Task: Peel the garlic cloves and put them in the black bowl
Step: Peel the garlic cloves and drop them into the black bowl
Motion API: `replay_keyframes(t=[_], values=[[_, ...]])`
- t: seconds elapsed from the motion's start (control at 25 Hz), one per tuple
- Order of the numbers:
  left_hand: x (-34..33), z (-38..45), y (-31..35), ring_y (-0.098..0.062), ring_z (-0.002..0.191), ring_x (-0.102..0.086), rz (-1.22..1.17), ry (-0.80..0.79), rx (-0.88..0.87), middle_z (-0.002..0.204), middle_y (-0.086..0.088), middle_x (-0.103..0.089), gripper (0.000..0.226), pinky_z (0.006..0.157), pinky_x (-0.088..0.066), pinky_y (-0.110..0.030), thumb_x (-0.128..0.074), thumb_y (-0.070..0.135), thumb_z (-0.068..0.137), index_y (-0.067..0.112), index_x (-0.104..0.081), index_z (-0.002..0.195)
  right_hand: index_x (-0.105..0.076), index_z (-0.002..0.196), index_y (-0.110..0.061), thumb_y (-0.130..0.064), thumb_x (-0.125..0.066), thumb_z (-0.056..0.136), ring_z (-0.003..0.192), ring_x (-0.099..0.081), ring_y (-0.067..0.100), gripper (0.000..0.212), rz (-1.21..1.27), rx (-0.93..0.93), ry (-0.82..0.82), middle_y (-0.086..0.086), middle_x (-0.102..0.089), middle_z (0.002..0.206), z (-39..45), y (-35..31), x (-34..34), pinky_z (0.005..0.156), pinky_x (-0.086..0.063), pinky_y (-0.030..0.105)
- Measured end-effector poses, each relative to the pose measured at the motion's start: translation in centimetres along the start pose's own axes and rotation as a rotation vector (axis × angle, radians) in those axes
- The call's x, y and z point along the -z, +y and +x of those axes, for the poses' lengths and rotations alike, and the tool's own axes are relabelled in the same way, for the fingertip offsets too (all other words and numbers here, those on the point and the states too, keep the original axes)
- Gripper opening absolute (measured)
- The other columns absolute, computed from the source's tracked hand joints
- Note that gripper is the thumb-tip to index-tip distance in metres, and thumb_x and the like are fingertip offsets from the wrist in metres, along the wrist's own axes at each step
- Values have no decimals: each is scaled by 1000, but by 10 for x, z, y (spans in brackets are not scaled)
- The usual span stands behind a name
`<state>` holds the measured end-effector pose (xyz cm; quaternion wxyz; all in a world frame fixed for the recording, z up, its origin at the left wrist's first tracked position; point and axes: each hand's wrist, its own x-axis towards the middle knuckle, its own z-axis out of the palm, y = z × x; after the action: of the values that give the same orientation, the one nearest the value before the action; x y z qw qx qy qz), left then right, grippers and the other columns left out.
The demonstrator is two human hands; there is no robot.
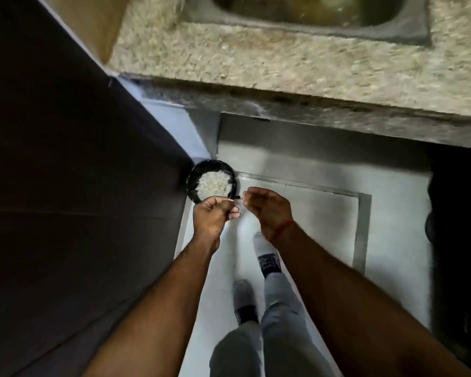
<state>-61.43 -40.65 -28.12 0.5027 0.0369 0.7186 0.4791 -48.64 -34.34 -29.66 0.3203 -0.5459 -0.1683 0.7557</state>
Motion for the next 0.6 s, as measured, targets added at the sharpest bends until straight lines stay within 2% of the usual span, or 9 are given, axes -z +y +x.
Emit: replay_keyframes(t=[0.12, 0.24, 0.4, 0.48, 0.56, 0.6], values=[[9, 85, -30, -24, 60, -66, -31, 76, 29, 73, -21, -68, 10, 64, -60, -32, -63, -9, 87, -4, -68, 82, -71, 93, 6, 19, -60, 86, 74, -74, 26, 18, -116, -37, -23, 20, -74, 83, 84, 39, -19, 74, -63, 30], [11, 164, -62, -27, 58, -69, -93, 128, 65, 71, -22, -69, 9, 63, -62, -36, -60, -10, 88, -6, -67, 84, -72, 88, 4, 24, -64, 81, 68, -71, 22, 23, -229, -25, -70, 18, -72, 78, 158, 77, -32, 69, -63, 28], [6, 248, -100, -33, 71, -72, -292, 194, 219, 85, -25, -74, 23, 64, -64, -36, -46, -11, 91, -11, -68, 92, -75, 85, -5, 22, -65, 80, 75, -69, 21, 29, -476, 48, -68, 15, -74, 84, 246, 126, -47, 72, -60, 28], [6, 269, -108, -27, 69, -70, -396, 170, 310, 84, -19, -73, 30, 63, -63, -34, -39, -3, 95, -5, -68, 94, -77, 94, -3, 19, -57, 83, 84, -71, 19, 31, -680, 131, -147, 13, -76, 94, 263, 146, -50, 80, -58, 28], [13, 290, -115, -29, 82, -73, -519, 101, 383, 97, -17, -75, 35, 77, -60, -39, -39, 18, 101, 0, -69, 107, -74, 116, -2, 8, -56, 89, 108, -69, 23, 34, -1014, 295, -370, 13, -74, 116, 270, 165, -45, 101, -52, 30], [18, 297, -116, -32, 88, -73, -566, 64, 421, 102, -17, -75, 42, 81, -59, -39, -40, 32, 102, 1, -68, 111, -68, 129, -5, -3, -57, 94, 123, -63, 26, 37, -1223, 370, -490, 14, -69, 130, 274, 173, -36, 111, -44, 32]])
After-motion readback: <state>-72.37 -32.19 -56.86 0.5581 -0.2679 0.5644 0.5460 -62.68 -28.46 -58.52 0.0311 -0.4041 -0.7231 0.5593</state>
